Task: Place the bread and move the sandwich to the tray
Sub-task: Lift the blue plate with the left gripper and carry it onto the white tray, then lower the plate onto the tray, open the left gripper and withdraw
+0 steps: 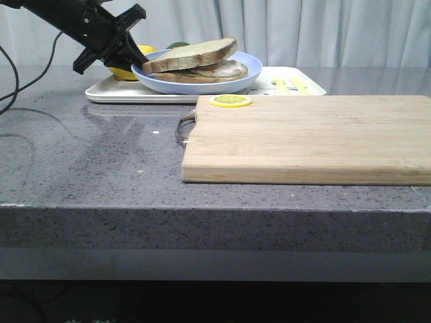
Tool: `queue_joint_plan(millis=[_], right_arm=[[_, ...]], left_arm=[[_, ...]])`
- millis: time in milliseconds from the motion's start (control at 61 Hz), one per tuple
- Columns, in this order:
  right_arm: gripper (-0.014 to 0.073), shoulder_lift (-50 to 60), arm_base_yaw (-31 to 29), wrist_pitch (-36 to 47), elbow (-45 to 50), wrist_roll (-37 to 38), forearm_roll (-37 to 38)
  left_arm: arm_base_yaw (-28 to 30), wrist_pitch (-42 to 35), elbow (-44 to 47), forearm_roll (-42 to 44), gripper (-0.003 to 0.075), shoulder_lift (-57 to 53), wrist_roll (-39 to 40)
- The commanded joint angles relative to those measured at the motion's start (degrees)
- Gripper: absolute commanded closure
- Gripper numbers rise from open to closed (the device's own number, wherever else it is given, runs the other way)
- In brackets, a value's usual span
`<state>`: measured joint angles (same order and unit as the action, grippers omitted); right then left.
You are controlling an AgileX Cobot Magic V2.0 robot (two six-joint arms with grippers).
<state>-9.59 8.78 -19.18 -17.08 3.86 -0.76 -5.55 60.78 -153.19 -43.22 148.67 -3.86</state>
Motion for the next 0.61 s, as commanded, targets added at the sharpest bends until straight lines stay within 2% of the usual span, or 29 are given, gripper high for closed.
queue_joint_plan(millis=[0, 164, 230, 591], right_arm=[[0.0654, -0.6, 0.0, 4.2, -1.5, -0.2, 0.8], [0.0654, -0.6, 0.0, 4.1, -1.5, -0.2, 0.8], [0.0654, -0.6, 0.0, 4.1, -1.5, -0.2, 0.8], [0.0654, -0.6, 0.0, 4.1, -1.5, -0.2, 0.8]], left_arm=[[-0.4, -2.8, -1.9, -3.6, 0.049, -4.3, -1.0], [-0.6, -2.9, -1.9, -3.8, 0.0265, -4.3, -2.3], [-0.7, -2.9, -1.9, -3.8, 0.0218, -4.3, -2.5], [-0.7, -2.9, -2.2, -3.9, 0.0206, -4.4, -2.6]])
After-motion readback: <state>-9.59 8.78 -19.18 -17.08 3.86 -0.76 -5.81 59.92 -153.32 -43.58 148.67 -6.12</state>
